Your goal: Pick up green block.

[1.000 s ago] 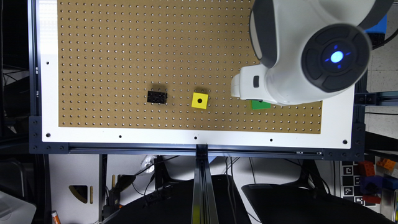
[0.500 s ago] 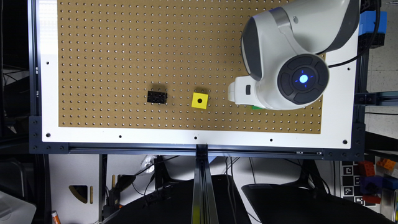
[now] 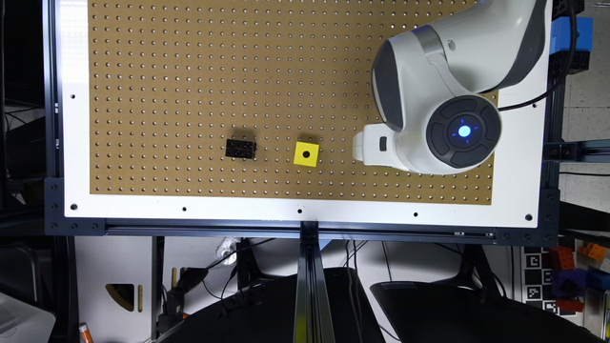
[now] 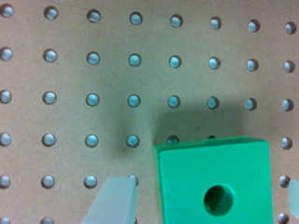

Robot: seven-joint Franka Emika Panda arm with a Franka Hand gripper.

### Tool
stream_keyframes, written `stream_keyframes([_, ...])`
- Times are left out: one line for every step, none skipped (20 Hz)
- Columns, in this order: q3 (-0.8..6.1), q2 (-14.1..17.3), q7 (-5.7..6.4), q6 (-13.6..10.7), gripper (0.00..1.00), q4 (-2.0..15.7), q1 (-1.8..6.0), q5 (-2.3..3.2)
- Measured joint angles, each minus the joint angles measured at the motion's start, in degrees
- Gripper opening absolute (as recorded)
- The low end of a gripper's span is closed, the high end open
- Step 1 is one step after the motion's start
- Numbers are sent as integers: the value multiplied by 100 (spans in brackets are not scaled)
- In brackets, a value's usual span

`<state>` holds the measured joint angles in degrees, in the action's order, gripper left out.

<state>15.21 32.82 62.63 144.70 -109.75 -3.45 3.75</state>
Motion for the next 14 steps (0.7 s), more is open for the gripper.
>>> stream_keyframes([0,2,12,0,100,11,-11,0])
stream_keyframes([-3,13,24,0,100,14,-25,1])
stream_keyframes([-9,50,34,11,100,18,-40,5])
stream_keyframes([-16,110,38,27,100,43,-52,12])
stream_keyframes([-17,170,39,37,100,81,-54,20])
stream_keyframes([-19,226,39,38,100,127,-54,29])
stream_keyframes([-20,287,39,38,100,183,-54,38])
stream_keyframes([-20,331,39,38,100,229,-56,43])
stream_keyframes([-20,364,40,38,100,264,-57,49])
stream_keyframes([-20,389,40,38,100,290,-58,54])
stream_keyframes([-20,399,41,38,100,302,-60,56])
stream_keyframes([-20,400,44,38,100,307,-67,56])
stream_keyframes([-20,400,48,38,100,309,-73,56])
stream_keyframes([-21,405,50,38,100,309,-79,56])
